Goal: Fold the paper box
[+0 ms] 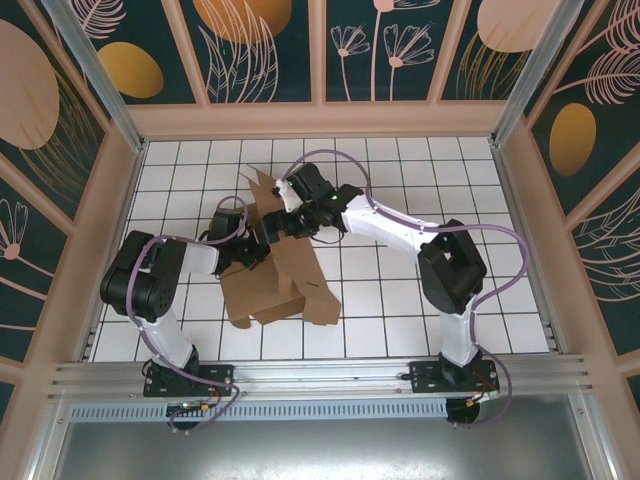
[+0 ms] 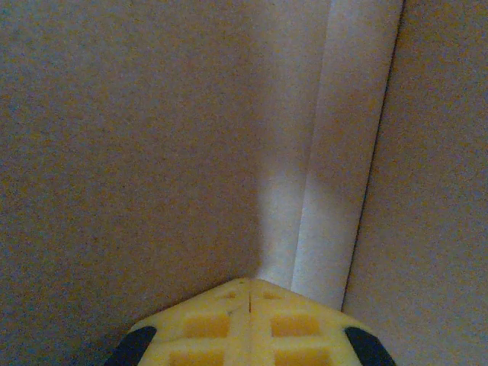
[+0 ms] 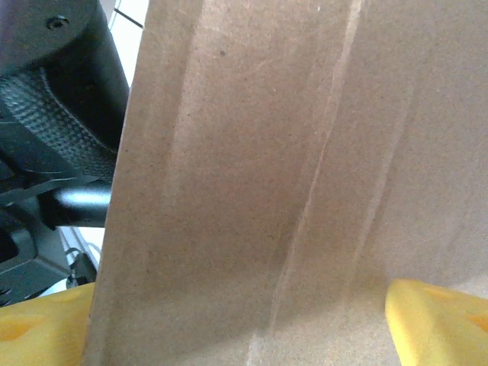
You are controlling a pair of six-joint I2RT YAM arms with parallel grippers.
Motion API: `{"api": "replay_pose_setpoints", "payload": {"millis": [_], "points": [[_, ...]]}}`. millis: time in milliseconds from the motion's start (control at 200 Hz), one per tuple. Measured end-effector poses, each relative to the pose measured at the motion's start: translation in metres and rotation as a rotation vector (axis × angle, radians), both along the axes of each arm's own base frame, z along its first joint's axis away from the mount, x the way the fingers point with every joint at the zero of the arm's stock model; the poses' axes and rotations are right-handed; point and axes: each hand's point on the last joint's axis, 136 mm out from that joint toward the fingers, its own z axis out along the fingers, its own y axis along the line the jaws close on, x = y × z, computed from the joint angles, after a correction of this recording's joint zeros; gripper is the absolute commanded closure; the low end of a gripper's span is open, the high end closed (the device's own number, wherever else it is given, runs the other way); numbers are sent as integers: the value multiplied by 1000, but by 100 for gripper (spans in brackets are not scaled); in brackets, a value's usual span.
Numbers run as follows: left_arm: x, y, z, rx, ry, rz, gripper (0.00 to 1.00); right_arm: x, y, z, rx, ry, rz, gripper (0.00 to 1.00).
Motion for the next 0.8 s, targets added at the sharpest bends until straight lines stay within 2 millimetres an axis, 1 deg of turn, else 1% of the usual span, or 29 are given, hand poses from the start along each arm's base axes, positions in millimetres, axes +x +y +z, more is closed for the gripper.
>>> {"api": "replay_pose_setpoints", "payload": {"millis": [75,210,375,455,500,590,711,796], "points": [[0,0,0,0,0,-1,100,5,-9,7,27,1,-17,9],[-1,0,0,6,2,-2,100,14,-36,22,57,-5,-63,8],[-2,1,-1,19,3,-8,100,30,-80,39,92,-24,-146,8],[-2,0,-1,24,2,-11,100,37,-100,46,117,-29,-180,10],[-2,1,-1,25,4,-12,100,41,-108,48,128,-30,-195,14],[-2,0,-1,27,2,-14,100,48,-121,46,130,-34,-214,28],[-1,1,-1,32,3,-14,100,54,-132,35,102,-30,-244,51],[-1,1,-1,37,4,-15,100,61,-139,26,57,-58,-261,60]]}}
